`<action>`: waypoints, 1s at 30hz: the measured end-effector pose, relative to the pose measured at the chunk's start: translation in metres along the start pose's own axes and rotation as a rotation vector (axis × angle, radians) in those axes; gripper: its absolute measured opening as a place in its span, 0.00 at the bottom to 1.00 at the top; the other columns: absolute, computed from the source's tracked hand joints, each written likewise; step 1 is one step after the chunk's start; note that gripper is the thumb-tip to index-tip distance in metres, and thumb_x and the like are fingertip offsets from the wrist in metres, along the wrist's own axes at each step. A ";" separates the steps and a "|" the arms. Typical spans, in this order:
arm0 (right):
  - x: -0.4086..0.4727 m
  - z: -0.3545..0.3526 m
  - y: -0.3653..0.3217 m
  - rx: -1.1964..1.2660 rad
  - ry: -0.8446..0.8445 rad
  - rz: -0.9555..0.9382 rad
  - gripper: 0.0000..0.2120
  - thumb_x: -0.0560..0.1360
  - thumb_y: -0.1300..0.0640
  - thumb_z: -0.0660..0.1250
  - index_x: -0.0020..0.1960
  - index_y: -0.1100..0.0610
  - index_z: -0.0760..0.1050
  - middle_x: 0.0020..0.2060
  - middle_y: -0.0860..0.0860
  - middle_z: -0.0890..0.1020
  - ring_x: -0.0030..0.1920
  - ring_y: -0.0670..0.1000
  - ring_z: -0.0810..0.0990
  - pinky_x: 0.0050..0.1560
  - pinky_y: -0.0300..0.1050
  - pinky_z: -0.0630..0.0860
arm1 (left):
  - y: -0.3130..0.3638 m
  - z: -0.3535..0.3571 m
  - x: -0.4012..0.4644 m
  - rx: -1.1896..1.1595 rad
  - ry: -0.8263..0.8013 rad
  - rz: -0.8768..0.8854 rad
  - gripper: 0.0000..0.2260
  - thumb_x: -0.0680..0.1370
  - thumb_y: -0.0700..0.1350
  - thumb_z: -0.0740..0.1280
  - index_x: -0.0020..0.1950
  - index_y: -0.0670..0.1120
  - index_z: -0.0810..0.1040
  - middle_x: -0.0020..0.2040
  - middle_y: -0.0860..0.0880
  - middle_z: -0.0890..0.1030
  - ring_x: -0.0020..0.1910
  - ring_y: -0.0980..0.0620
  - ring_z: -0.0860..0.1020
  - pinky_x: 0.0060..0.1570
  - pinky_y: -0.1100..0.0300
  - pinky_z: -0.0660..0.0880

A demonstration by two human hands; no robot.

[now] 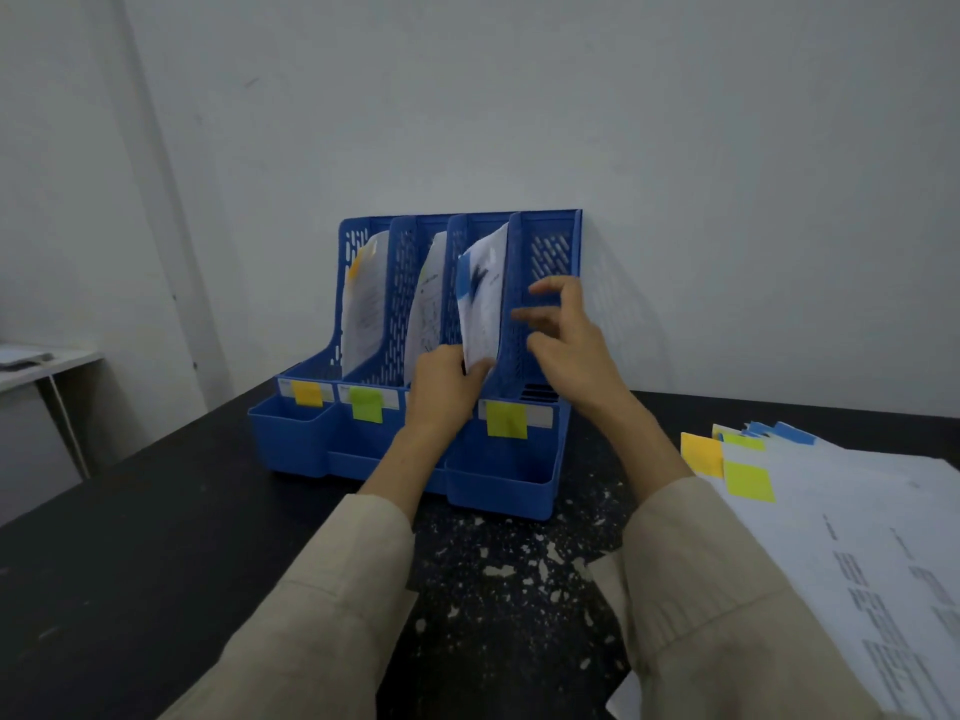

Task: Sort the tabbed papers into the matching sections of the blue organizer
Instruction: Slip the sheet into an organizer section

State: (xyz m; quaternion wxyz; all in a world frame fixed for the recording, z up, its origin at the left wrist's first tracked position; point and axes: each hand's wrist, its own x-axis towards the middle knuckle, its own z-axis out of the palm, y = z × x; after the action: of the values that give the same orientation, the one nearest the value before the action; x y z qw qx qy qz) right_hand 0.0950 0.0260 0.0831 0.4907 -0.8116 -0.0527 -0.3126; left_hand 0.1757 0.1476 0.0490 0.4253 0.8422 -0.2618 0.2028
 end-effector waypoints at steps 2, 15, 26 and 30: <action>0.001 -0.010 0.003 -0.096 0.007 -0.005 0.19 0.76 0.69 0.56 0.59 0.49 0.61 0.56 0.54 0.78 0.49 0.48 0.74 0.36 0.25 0.69 | 0.000 0.001 -0.002 0.007 0.038 -0.006 0.10 0.78 0.44 0.65 0.40 0.39 0.76 0.37 0.40 0.78 0.34 0.51 0.72 0.31 0.58 0.67; -0.010 -0.095 0.034 -0.166 0.163 0.280 0.13 0.76 0.62 0.62 0.59 0.52 0.72 0.53 0.55 0.81 0.54 0.52 0.77 0.49 0.43 0.71 | -0.001 0.004 -0.014 -0.149 0.066 -0.007 0.21 0.78 0.46 0.66 0.70 0.44 0.69 0.47 0.47 0.79 0.40 0.54 0.74 0.41 0.62 0.72; -0.053 -0.168 0.061 -0.314 0.418 0.542 0.12 0.74 0.61 0.65 0.57 0.55 0.77 0.53 0.57 0.80 0.49 0.55 0.77 0.49 0.45 0.70 | 0.018 0.012 -0.031 -0.169 0.531 0.488 0.08 0.77 0.44 0.66 0.51 0.40 0.73 0.45 0.43 0.74 0.39 0.54 0.71 0.40 0.68 0.68; -0.089 -0.208 0.074 -0.451 0.589 0.769 0.16 0.75 0.63 0.65 0.62 0.63 0.75 0.61 0.59 0.77 0.60 0.59 0.74 0.61 0.48 0.69 | 0.045 0.033 -0.043 -0.187 0.138 0.629 0.09 0.78 0.48 0.62 0.46 0.43 0.76 0.41 0.49 0.76 0.37 0.53 0.74 0.37 0.57 0.74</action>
State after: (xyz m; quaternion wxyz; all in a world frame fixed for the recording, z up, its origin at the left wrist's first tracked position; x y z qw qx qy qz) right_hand -0.0422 -0.1642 0.0440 0.3773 -0.7354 0.4570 -0.3285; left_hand 0.1186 0.1090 0.0338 0.4341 0.6616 -0.4971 0.3559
